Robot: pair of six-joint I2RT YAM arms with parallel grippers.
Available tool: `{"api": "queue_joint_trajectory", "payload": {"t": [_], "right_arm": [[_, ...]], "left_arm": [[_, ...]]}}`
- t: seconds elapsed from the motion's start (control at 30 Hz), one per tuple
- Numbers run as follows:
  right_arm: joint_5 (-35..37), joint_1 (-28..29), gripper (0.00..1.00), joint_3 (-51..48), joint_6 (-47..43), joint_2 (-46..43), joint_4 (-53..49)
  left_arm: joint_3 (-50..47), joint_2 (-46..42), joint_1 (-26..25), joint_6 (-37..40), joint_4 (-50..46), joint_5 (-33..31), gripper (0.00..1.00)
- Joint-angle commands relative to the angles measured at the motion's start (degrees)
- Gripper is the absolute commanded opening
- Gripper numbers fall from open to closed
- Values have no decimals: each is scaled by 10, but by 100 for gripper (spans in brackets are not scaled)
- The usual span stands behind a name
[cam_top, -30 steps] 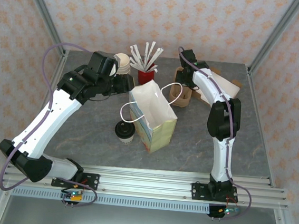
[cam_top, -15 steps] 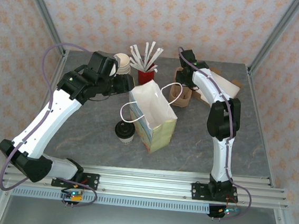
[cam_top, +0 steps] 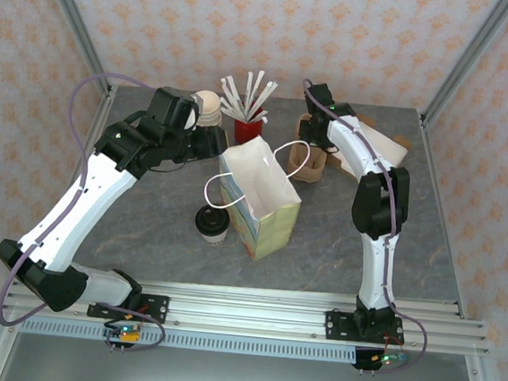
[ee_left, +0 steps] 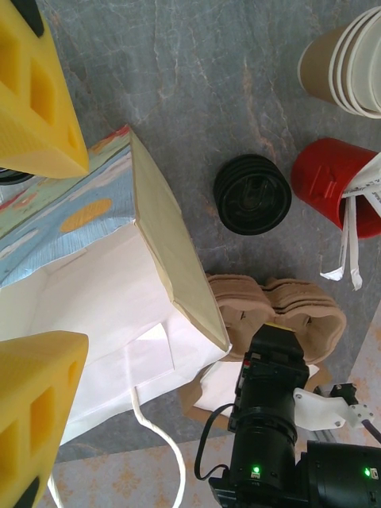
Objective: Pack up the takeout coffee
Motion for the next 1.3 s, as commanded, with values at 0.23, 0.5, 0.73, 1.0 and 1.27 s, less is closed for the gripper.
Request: {"api": "queue_joint_trajectory", "payload": {"t": [0.23, 0.5, 0.73, 1.0, 1.27], "right_arm": [[9, 4, 35, 30, -2, -58, -29], [18, 3, 34, 34, -7, -97, -40], [34, -3, 34, -3, -22, -186, -59], [5, -4, 34, -99, -37, -346, -73], [-57, 7, 33, -106, -45, -444, -108]], "left_arm": [[7, -17, -4, 15, 3, -6, 55], [14, -24, -4, 20, 4, -6, 55], [21, -35, -4, 26, 4, -10, 55], [1, -59, -3, 41, 17, -16, 56], [-17, -56, -2, 62, 18, -1, 56]]}}
